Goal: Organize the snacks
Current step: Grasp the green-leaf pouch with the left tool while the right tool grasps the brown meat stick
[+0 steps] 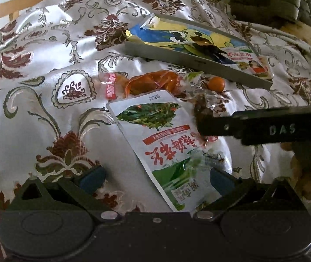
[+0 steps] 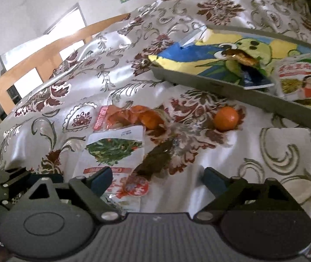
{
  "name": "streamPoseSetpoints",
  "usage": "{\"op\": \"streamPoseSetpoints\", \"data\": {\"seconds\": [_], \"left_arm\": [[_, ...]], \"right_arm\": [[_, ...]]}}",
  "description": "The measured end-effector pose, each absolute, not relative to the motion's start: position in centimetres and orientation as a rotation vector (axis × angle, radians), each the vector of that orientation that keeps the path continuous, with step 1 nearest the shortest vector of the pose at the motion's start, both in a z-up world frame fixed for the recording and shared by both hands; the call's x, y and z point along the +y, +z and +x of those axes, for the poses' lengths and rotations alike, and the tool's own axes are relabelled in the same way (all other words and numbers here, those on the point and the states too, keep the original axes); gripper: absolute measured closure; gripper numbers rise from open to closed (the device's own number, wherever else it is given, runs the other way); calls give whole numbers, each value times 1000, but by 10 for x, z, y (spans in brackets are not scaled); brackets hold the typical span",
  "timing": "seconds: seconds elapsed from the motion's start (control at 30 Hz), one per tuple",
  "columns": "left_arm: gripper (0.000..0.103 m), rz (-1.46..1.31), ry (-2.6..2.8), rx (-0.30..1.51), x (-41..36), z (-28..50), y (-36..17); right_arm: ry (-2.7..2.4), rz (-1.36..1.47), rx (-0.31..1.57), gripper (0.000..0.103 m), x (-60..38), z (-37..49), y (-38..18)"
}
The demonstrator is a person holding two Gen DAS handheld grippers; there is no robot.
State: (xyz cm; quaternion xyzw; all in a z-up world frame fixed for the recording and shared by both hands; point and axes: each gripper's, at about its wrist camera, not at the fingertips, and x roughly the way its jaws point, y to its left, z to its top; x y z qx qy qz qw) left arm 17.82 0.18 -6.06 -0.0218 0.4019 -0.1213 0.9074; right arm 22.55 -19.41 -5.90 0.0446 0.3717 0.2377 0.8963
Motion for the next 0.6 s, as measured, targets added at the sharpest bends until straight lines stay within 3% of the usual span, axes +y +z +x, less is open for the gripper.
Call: {"op": "streamPoseSetpoints", "data": {"seconds": [0.2,0.3,0.43,0.6], "left_arm": [[11,-300,-231,782,19,167,-57],[22,-376,-243,765,26,165,-57],[36,-455,-273,763,33,170,-59],[37,-503,-292,779,34,181,-67]], "right_arm": [[507,120,775,16,-192,234,-60],[514,147,778,23,-194,239,-61],[521,150,784,24,-191,240,-63],[512,163,786,24,-188,243,-66]]}}
